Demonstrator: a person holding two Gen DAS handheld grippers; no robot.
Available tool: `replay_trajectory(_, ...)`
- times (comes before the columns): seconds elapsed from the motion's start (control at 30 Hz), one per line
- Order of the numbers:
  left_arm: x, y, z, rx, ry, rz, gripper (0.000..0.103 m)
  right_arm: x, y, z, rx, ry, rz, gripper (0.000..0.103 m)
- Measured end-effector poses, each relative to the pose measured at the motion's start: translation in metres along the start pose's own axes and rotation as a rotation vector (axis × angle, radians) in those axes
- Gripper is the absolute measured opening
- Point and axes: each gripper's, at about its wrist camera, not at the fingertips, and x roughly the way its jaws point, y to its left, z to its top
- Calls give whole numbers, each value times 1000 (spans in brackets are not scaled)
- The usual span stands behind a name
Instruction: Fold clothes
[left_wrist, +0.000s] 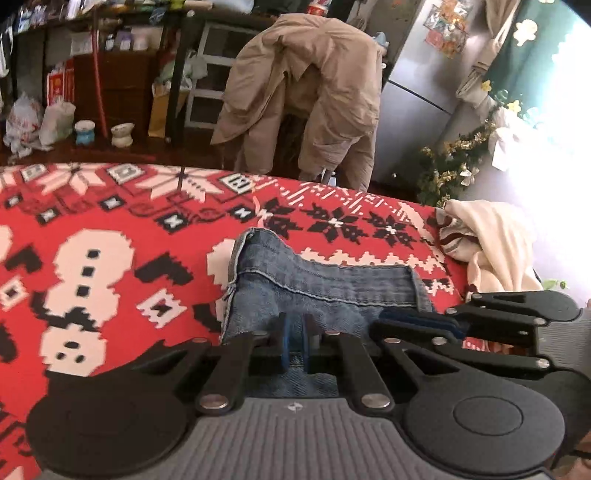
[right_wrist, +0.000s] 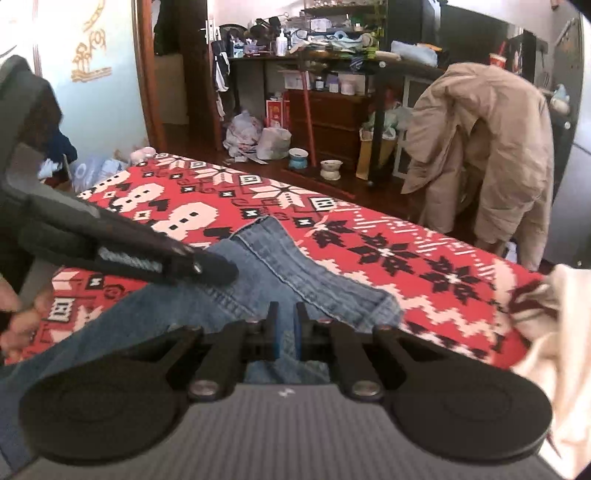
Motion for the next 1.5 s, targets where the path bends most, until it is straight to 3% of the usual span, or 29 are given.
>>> replay_trajectory(0.2,5,-12,-2,93,-8,43,5,25,-7,-9,30,0,27,6)
replay_trajectory(0.4,-1,-4,1,78,5,21,3,12,-10,-16,-116,98,-2,0)
replay_trajectory(0.43,-4,-5,2,81,9,11,4,7,-12,-19,-122,110,-17,0)
replay_trajectory(0.47,-6,-6,3,84,13,1,11,0,-16,-21,-112,111,-24,0)
replay_trajectory(0.57,-19,-7,7,98,17,-51,30,-20,-28,-25,-44,85,1,14)
replay_trajectory(0.6,-23,-6,10,97,15,-55,31,-25,-31,-25,-24,76,6,19)
replay_trajectory(0.63,-26,-6,13,96,13,-59,32,-27,-35,-24,-4,76,8,20)
replay_trajectory(0.73,-32,4,26,97,10,-59,48,-29,-50,-22,73,70,13,27)
replay_trajectory(0.8,-31,12,33,104,19,-58,58,-26,-62,-18,129,59,10,53)
replay_trajectory(0.83,-27,17,35,106,30,-51,60,-23,-67,-17,147,50,18,56)
replay_trajectory(0.9,-20,28,39,111,51,-37,60,-16,-78,-13,188,41,40,57)
replay_trajectory(1.1,5,67,46,-44,93,-135,57,14,-111,-10,335,71,97,57)
replay_trajectory(1.2,18,77,50,-113,103,-186,52,27,-125,-10,397,84,126,56)
replay_trajectory(1.27,27,79,53,-127,125,-203,40,34,-130,-8,405,90,137,55)
replay_trajectory(1.33,33,75,57,-122,146,-217,36,37,-126,-4,382,106,131,48)
replay_trajectory(1.4,36,69,60,-99,160,-214,23,39,-121,1,355,118,119,29)
replay_trajectory(1.5,33,58,63,-47,160,-197,17,36,-114,9,319,116,110,16)
